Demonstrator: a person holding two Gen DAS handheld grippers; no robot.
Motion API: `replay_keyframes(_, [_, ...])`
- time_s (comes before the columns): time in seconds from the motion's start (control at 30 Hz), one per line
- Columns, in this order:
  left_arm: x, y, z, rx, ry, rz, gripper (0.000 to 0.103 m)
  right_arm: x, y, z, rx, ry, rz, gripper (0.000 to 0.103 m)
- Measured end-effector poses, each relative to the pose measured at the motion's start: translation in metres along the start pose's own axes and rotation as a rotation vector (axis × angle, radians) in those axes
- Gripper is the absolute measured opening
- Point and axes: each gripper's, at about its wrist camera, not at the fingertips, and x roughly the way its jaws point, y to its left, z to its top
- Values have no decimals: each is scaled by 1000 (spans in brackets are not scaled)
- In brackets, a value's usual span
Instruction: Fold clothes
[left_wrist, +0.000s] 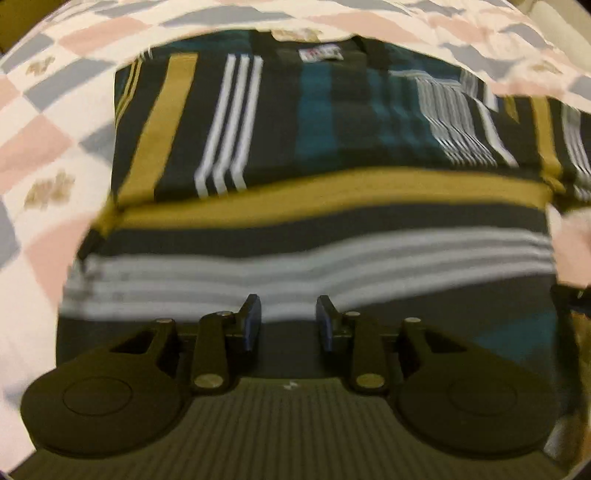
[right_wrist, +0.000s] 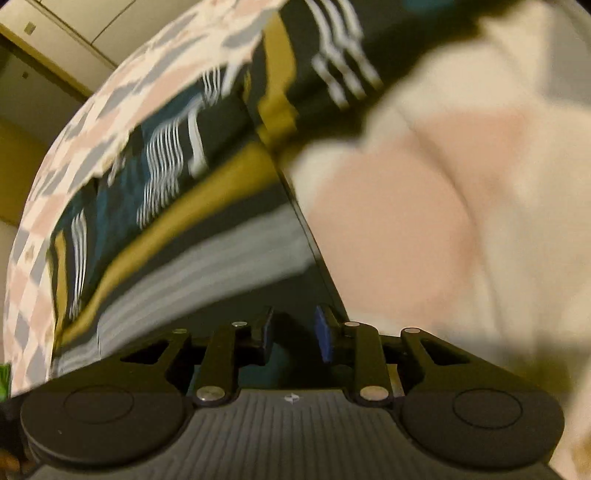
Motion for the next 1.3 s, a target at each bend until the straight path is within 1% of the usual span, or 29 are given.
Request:
replay_keyframes(0.1, [-8, -25, -13, 32, 32, -32, 28, -22, -25, -18, 52, 69, 24, 27])
replay_keyframes(0.13, [-11, -33, -17, 43, 43, -43, 28, -31, -31, -17, 67, 68, 10, 29])
replay_keyframes(0.17, [-14, -41, -22, 54, 53, -53, 28, -41, -36, -15, 75, 53, -17, 35])
replay_keyframes(0.2, [-16, -50, -26, 65, 64, -64, 28, -52, -41, -13, 76, 24, -42, 38])
replay_keyframes(0.27, [-22, -66, -35, 86, 85, -86, 28, -80, -50, 1, 76, -81, -73, 38])
replay_keyframes(0.3, [-24, -78, -30, 98, 72, -100, 28, -93, -56, 10, 79, -136, -84, 38])
replay_keyframes(0.4, [-22, -120, 4, 127, -1, -150, 29, -129, -81, 41, 107, -301, -98, 38])
replay_keyframes(0.5, [-19, -165, 36, 179, -53, -190, 29, -159, -114, 70, 179, -461, -101, 38])
replay_keyframes(0.57, [-18, -195, 54, 225, -85, -213, 30, -172, -138, 89, 242, -544, -101, 38])
replay_keyframes(0.63, [-16, -224, 68, 270, -109, -242, 31, -180, -152, 105, 290, -615, -94, 40])
replay_keyframes(0.7, [-13, -253, 77, 312, -123, -269, 33, -189, -172, 113, 337, -664, -79, 40])
replay_keyframes(0.8, [-7, -287, 86, 355, -132, -306, 35, -194, -200, 129, 426, -710, -39, 42])
replay_keyframes(0.93, [3, -311, 94, 365, -115, -319, 36, -186, -223, 148, 508, -718, 2, 44])
replay_keyframes(1.03, [10, -321, 101, 365, -101, -318, 38, -172, -237, 158, 562, -705, 38, 45])
replay_keyframes(1.1, [14, -322, 105, 362, -92, -309, 38, -169, -244, 160, 592, -703, 66, 47])
replay_keyframes(1.17, [18, -321, 109, 356, -83, -298, 39, -168, -247, 160, 604, -693, 86, 46])
replay_keyframes(1.2, [20, -320, 111, 350, -76, -293, 39, -167, -248, 160, 610, -688, 96, 32])
replay_keyframes(1.23, [22, -317, 112, 345, -71, -289, 39, -168, -247, 161, 601, -689, 109, 21])
replay_keyframes(1.27, [23, -315, 112, 341, -67, -283, 39, -169, -244, 162, 574, -696, 104, 15])
replay_keyframes(1.3, [23, -312, 112, 339, -64, -276, 39, -172, -237, 162, 538, -707, 77, 13])
